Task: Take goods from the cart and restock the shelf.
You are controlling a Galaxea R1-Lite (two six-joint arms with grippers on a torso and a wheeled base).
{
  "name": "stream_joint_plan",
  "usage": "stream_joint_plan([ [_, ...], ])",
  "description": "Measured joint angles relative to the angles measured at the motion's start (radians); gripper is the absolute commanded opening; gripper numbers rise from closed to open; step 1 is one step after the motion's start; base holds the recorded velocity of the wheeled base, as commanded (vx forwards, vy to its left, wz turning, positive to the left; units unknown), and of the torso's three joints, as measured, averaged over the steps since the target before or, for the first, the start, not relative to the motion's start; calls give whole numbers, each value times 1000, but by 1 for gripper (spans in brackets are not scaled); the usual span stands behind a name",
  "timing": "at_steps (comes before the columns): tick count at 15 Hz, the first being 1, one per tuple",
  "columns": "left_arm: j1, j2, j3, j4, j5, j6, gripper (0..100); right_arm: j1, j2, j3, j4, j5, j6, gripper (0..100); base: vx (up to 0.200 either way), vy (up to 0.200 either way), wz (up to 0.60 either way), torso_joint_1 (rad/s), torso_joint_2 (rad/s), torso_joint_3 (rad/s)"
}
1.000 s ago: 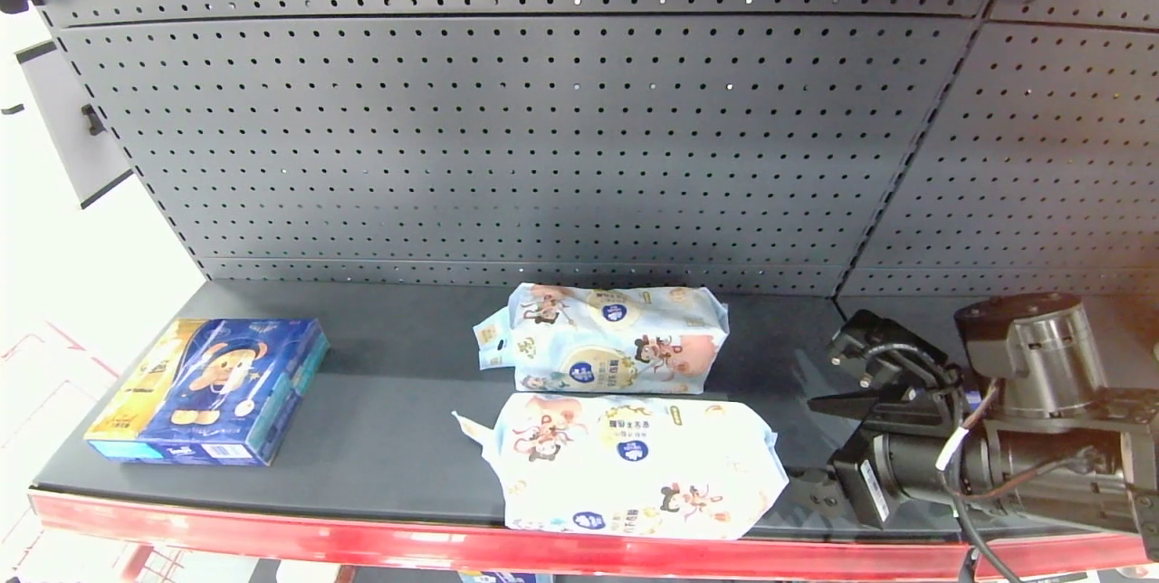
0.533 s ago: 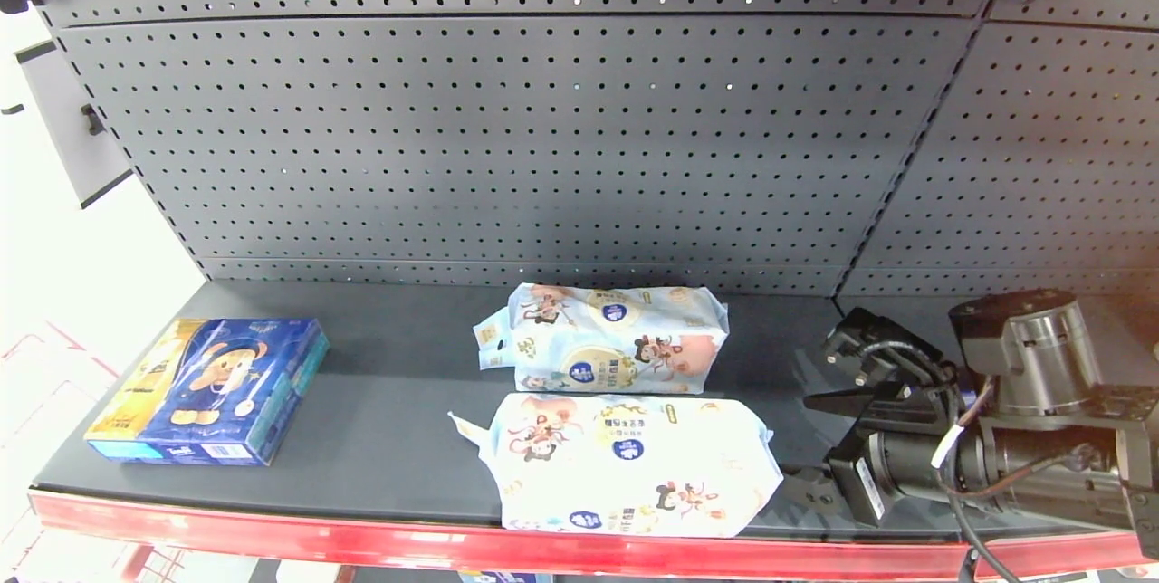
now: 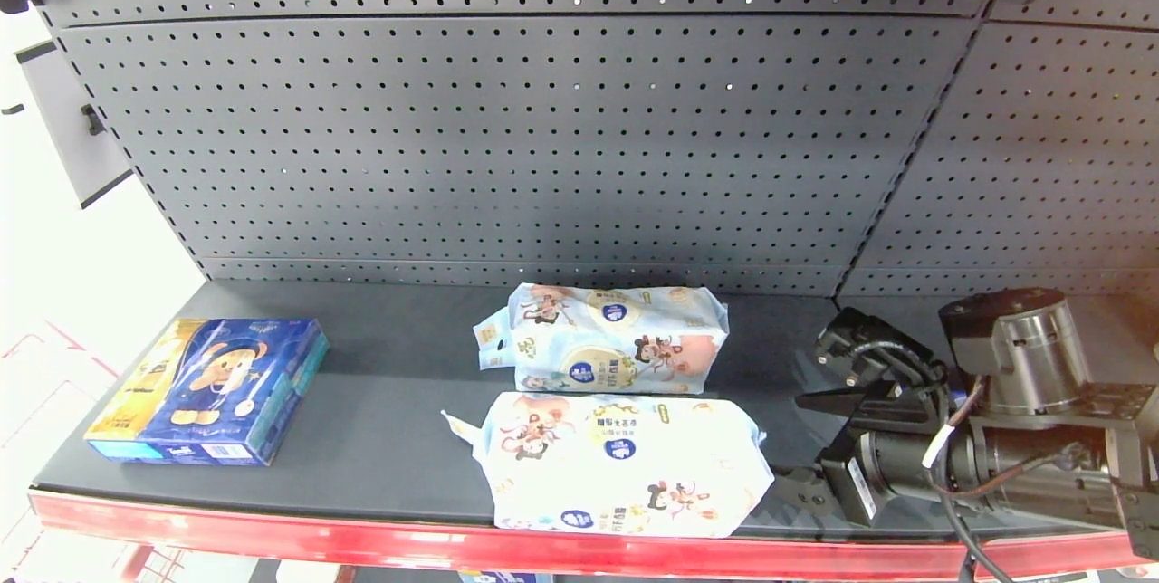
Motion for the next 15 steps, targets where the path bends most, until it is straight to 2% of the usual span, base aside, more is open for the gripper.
stream_joint_plan([
  [7,0,-1,1,0,-1,0,100,-2,-10,14,0,-7,0,100,0,0,0,0,0,0],
  [11,-2,-13,-3,-33,-17,1,100,-11,-187,103,2,-84,3,100,0,0,0,0,0,0],
  [13,-17,-41,12,-63,-65,4,100,-24,-353,167,11,-139,3,100,0,0,0,0,0,0],
  [15,-57,-112,38,-76,-145,17,100,-53,-561,237,45,-223,2,100,0,0,0,0,0,0],
])
